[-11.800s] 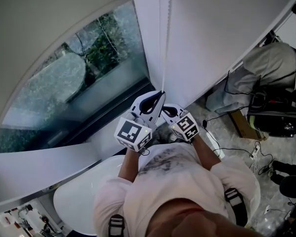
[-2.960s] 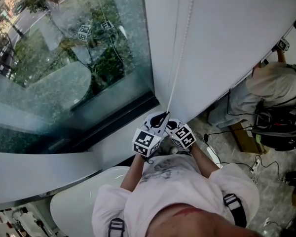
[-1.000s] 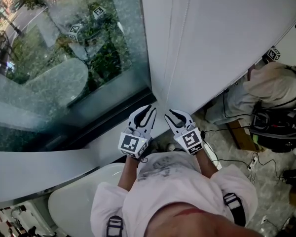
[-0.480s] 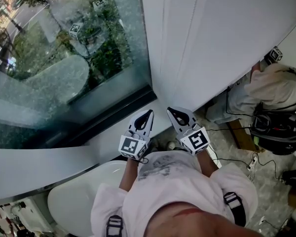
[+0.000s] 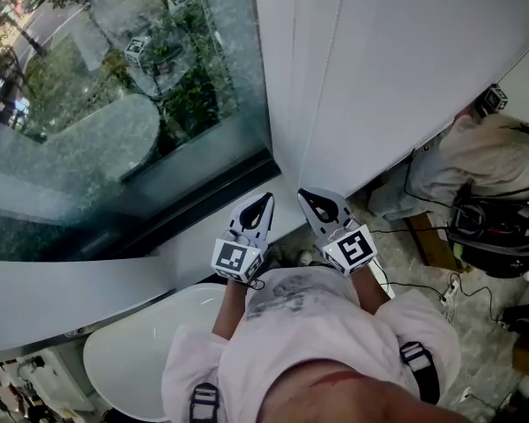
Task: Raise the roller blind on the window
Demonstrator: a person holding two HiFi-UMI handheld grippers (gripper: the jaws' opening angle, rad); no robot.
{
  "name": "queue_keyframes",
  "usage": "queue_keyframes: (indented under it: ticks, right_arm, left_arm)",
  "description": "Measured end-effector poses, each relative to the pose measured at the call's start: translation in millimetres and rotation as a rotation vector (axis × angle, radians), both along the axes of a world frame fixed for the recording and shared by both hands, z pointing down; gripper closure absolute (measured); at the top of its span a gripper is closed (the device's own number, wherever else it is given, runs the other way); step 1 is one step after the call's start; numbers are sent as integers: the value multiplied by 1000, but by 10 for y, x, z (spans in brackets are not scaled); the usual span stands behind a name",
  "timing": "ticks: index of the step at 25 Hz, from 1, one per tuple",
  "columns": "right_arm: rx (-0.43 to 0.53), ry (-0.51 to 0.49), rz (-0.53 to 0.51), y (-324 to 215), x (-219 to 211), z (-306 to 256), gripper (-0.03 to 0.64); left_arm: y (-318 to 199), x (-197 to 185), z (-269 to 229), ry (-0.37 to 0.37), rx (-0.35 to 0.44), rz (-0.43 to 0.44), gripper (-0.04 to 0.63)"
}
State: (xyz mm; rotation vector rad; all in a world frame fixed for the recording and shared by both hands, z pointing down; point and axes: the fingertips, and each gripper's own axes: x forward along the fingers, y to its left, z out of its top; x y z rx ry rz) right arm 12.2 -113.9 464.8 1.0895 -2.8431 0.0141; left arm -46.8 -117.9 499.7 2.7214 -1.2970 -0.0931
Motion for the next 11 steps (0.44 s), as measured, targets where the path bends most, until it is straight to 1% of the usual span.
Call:
queue_keyframes:
  ticks: [11]
  right_arm:
    - [3,3,-2,-21,-37,8,557]
  left_arm:
    - [-16,-57,35,-2,2,-12,589]
